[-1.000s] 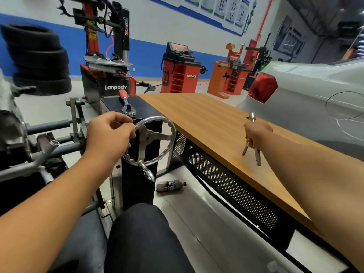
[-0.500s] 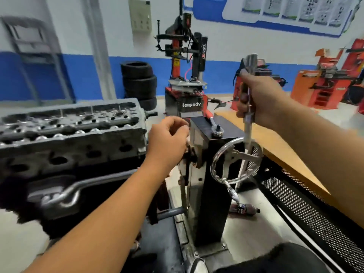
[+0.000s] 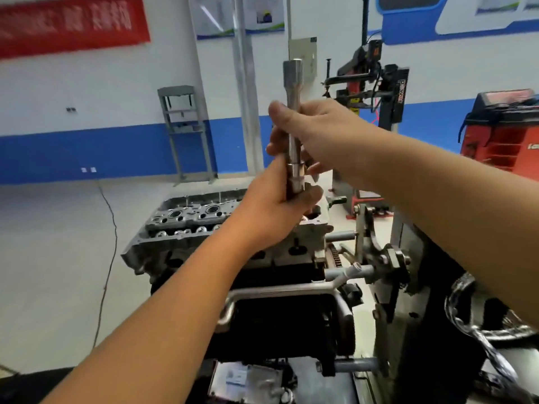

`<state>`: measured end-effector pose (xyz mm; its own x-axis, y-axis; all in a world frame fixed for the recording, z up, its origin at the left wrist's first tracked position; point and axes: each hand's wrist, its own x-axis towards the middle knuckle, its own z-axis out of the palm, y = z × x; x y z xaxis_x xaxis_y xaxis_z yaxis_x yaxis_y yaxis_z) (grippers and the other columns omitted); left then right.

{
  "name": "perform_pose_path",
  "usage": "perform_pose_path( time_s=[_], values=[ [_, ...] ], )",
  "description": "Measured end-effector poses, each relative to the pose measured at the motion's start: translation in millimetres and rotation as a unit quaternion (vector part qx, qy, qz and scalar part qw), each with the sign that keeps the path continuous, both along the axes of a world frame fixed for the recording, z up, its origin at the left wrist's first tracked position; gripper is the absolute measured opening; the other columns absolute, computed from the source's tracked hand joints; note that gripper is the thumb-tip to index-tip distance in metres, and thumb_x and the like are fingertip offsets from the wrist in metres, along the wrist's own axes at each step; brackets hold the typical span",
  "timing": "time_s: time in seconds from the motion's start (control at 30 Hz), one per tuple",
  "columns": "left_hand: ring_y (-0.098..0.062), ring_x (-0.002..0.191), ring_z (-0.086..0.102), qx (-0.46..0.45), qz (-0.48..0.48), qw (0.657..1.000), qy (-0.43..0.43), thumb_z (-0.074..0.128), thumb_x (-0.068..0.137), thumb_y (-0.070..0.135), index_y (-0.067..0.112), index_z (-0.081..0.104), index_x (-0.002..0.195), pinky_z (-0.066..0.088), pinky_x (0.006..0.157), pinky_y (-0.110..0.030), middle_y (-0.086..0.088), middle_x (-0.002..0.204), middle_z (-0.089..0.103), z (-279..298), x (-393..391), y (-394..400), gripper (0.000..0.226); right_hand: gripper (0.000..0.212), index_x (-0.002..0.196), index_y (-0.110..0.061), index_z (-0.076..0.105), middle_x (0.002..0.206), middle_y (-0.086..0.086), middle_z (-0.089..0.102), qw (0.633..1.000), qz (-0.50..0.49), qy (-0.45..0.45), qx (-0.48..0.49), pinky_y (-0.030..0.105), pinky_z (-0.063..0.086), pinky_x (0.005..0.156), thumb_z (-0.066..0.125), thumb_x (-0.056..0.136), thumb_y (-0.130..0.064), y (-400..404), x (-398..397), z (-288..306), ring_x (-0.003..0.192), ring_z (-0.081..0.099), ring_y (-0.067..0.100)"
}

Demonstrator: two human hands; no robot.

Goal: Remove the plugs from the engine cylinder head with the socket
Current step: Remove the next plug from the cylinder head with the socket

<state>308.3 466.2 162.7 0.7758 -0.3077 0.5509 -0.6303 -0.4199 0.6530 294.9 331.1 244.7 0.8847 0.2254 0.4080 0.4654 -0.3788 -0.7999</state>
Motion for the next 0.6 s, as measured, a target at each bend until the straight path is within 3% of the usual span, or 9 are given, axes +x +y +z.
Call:
perform_pose_path(
  time_s=[0.1,0.23,0.33,0.5,0.6],
  values=[
    [-0.013,0.085,0.072,0.003,0.079,0.997,0.001,0.088,0.083,0.033,0.036,0.062,0.113,0.062,0.080,-0.044,0.014,0.098,0.069,4.7,20.4,17.4,0.040,0.035,0.101,-0.022,0.069,0.100,0.000,0.077,0.998,-0.016,0.011,-0.063,0.041,0.056,0.081,0.051,0.106,-0.051,1.7,20.4,-4.1,0.092,0.074,0.020],
    [0.000,0.070,0.068,0.030,0.117,0.993,0.009,0.096,0.069,0.036,0.033,0.071,0.094,0.056,0.068,-0.029,0.017,0.078,0.070,-4.6,47.0,34.6,0.035,0.030,0.102,-0.018,0.068,0.099,0.002,0.077,0.996,-0.024,-0.006,-0.089,0.027,0.050,0.062,0.054,0.106,-0.044,9.8,46.5,-17.1,0.088,0.075,0.022],
    [0.001,0.069,0.065,0.028,0.105,0.994,0.020,0.095,0.071,0.037,0.036,0.069,0.091,0.053,0.071,-0.028,0.021,0.078,0.070,-12.4,61.4,37.2,0.032,0.030,0.101,-0.013,0.068,0.097,0.008,0.075,0.992,-0.023,-0.033,-0.119,0.028,0.049,0.064,0.059,0.104,-0.041,14.8,61.9,-19.8,0.087,0.072,0.024],
    [0.001,0.074,0.064,0.019,0.115,0.993,-0.011,0.095,0.071,0.037,0.042,0.063,0.084,0.052,0.069,-0.023,0.024,0.087,0.068,-26.2,72.6,35.1,0.035,0.032,0.091,-0.011,0.067,0.080,0.004,0.068,0.980,-0.021,-0.077,-0.184,0.026,0.045,0.061,0.065,0.100,-0.041,19.0,72.6,-24.2,0.071,0.063,0.017],
    [-0.003,0.073,0.065,-0.003,0.117,0.993,-0.017,0.094,0.072,0.036,0.048,0.065,0.080,0.055,0.068,-0.024,0.022,0.085,0.069,-36.7,77.3,35.4,0.033,0.035,0.095,-0.007,0.068,0.079,0.006,0.069,0.980,-0.017,-0.087,-0.180,0.027,0.049,0.061,0.068,0.099,-0.042,18.9,78.3,-32.2,0.068,0.064,0.018]
  ],
)
